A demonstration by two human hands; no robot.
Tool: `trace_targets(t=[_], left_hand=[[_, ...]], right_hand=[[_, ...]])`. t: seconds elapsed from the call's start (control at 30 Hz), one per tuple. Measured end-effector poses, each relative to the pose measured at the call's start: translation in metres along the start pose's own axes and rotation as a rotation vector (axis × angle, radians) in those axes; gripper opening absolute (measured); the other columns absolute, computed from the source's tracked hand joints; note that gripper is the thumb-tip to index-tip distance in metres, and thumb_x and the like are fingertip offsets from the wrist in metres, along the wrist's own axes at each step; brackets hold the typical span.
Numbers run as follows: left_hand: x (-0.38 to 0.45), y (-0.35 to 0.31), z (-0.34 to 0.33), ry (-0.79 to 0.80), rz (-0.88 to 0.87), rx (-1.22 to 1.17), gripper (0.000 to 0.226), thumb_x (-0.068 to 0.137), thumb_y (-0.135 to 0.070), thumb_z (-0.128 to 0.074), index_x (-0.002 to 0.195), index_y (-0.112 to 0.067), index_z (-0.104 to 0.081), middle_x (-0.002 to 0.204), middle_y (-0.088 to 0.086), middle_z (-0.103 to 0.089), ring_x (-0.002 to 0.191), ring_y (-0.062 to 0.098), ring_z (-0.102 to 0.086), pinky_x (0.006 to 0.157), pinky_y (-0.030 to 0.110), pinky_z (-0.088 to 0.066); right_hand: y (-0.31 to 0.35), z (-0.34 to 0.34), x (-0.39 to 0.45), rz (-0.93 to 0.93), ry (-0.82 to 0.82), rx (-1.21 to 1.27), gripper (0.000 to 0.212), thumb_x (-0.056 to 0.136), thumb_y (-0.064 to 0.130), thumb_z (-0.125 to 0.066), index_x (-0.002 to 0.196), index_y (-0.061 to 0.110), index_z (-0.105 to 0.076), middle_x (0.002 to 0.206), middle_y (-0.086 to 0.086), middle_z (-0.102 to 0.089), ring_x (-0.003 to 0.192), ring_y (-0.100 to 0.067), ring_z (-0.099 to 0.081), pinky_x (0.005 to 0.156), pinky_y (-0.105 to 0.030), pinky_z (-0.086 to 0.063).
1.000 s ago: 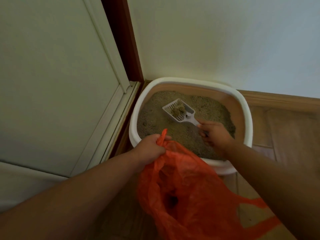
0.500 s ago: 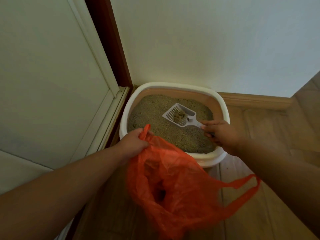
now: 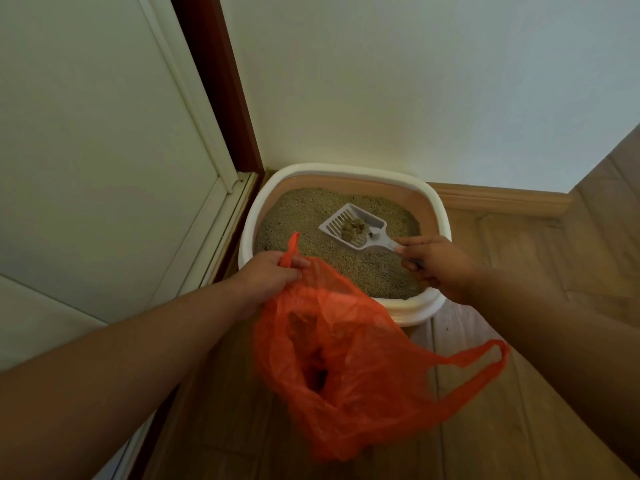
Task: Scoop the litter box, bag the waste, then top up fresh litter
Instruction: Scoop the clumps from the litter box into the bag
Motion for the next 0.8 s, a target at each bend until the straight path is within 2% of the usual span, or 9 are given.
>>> trace_targets(t=[0.1, 0.27, 0.47, 0.7, 0.8], left_hand=[[-0.0027, -0.0057, -0.0041, 0.056, 0.004, 0.005, 0.037, 0.095, -0.005, -0.067, 0.124, -0.028, -0.072, 0.114, -0.001, -0.07, 0.1, 0.02, -0.072, 0.079, 0.032, -0.06], [-0.0045, -0.008, -0.0083, 0.106, 0.015, 0.031, 0.053, 0.091, 0.0, -0.067, 0.134, -0.032, -0.064, 0.114, 0.003, -0.069, 0.097, 0.024, -0.074, 0.081, 0.036, -0.063], [-0.0004, -0.0073, -0.0073, 0.098, 0.027, 0.033, 0.053, 0.091, 0.0, -0.068, 0.132, -0.033, -0.065, 0.116, 0.005, -0.071, 0.097, 0.026, -0.075, 0.086, 0.041, -0.064], [0.0009, -0.0063, -0.0058, 0.098, 0.03, 0.016, 0.057, 0.089, 0.002, -0.067, 0.134, -0.033, -0.063, 0.116, 0.007, -0.073, 0.098, 0.029, -0.076, 0.089, 0.048, -0.063], [0.0018, -0.0059, -0.0058, 0.102, 0.032, 0.004, 0.057, 0.089, 0.003, -0.067, 0.132, -0.034, -0.063, 0.117, 0.009, -0.073, 0.099, 0.031, -0.076, 0.089, 0.05, -0.063]], right_hand=[[-0.0006, 0.0074, -0.0028, -0.008, -0.029, -0.023, 0.023, 0.1, 0.015, -0.06, 0.117, 0.021, -0.075, 0.064, -0.001, -0.044, 0.05, -0.013, -0.029, 0.043, -0.025, -0.021], [-0.0062, 0.0085, -0.0067, -0.023, -0.009, -0.04, 0.024, 0.1, 0.018, -0.06, 0.12, 0.021, -0.073, 0.066, -0.001, -0.045, 0.051, -0.013, -0.03, 0.045, -0.025, -0.023], [-0.0074, 0.0057, -0.0087, -0.017, 0.029, -0.012, 0.023, 0.102, 0.016, -0.057, 0.119, 0.011, -0.071, 0.064, -0.001, -0.043, 0.05, -0.013, -0.029, 0.043, -0.025, -0.021], [-0.0094, 0.0036, -0.0079, -0.026, 0.034, -0.024, 0.022, 0.101, 0.015, -0.059, 0.118, 0.014, -0.073, 0.064, -0.001, -0.043, 0.05, -0.013, -0.028, 0.042, -0.023, -0.022], [-0.0067, 0.0069, -0.0079, -0.006, 0.017, -0.025, 0.021, 0.102, 0.016, -0.058, 0.115, 0.009, -0.073, 0.065, -0.003, -0.043, 0.05, -0.013, -0.029, 0.043, -0.024, -0.023]])
Point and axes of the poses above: each hand's wrist, its own x-axis towards the middle knuckle, its own z-axis out of the back of the hand, y = z × x, the point moved 6 cm from there along x, towards the middle knuckle
